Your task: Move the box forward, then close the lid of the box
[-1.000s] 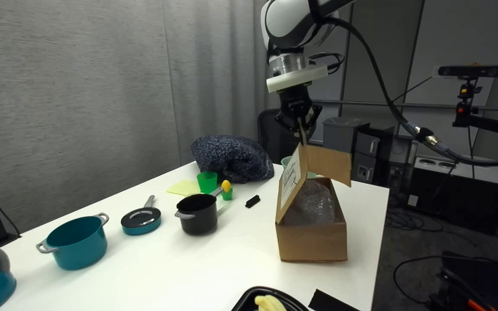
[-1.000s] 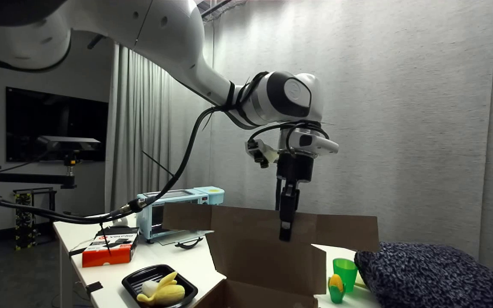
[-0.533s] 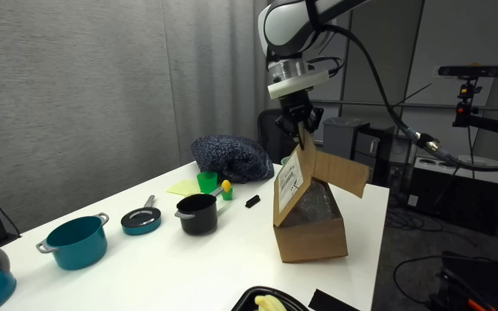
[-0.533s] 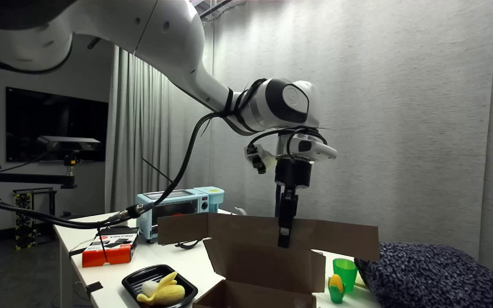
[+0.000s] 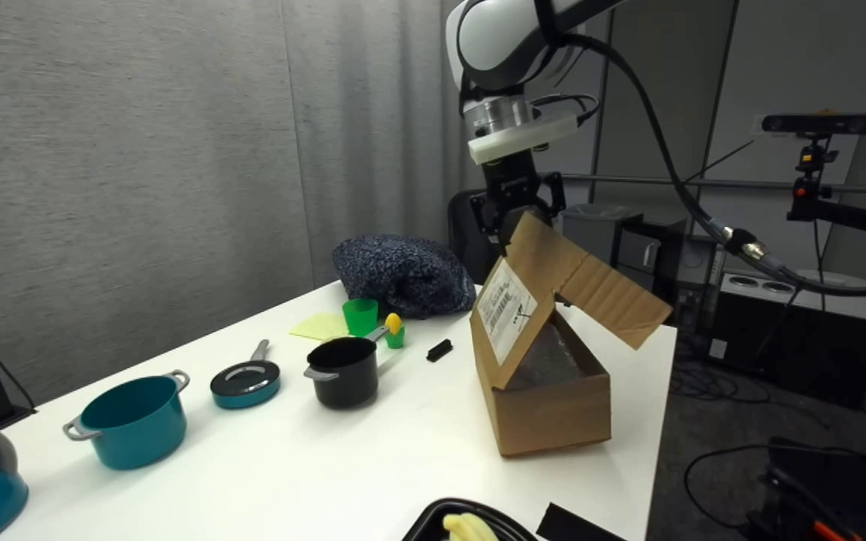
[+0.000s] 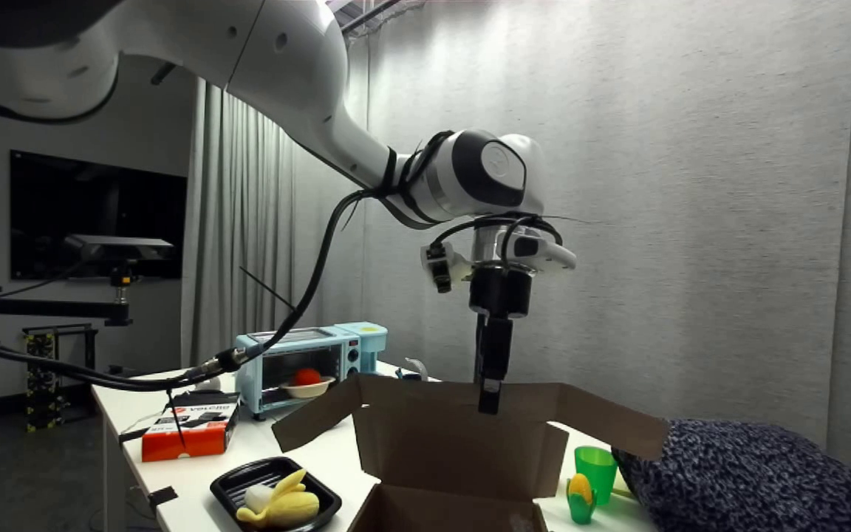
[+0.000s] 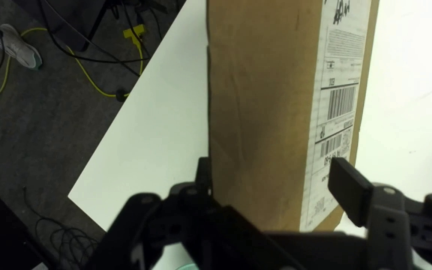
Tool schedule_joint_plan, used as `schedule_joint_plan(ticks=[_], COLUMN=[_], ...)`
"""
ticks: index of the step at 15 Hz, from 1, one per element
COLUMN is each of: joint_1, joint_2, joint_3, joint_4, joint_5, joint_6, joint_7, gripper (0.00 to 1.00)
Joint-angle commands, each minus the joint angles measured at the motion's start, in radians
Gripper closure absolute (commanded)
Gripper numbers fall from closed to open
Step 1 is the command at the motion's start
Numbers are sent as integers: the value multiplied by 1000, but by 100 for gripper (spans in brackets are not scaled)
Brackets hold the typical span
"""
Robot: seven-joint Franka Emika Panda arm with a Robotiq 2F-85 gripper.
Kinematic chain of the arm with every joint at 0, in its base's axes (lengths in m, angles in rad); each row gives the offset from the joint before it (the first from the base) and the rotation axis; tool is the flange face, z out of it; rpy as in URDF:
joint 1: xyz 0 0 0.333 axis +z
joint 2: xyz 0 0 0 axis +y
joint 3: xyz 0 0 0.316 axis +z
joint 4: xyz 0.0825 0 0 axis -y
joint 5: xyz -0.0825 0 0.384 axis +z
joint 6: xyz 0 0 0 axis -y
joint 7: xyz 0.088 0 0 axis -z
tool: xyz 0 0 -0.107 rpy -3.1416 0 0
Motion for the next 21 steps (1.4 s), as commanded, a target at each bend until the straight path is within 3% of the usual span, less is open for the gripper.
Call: schedule_joint_plan(ticks=[1,8,12,18,19,21], joint_1=[-6,-14,-20,4,-4,2], joint_2=[-44,-77,-60,5,-2,15], joint_3=[-2,-1,-2,0,-4,-3], joint_4=[-17,-5,-7,-30,-20,-23], joint_5=[8,57,167,178,171,171], joint_6=[15,33,140,388,331,369], joint_7=[-66,-101,-30,52,28,37], gripper=[0,0,0,0,0,0])
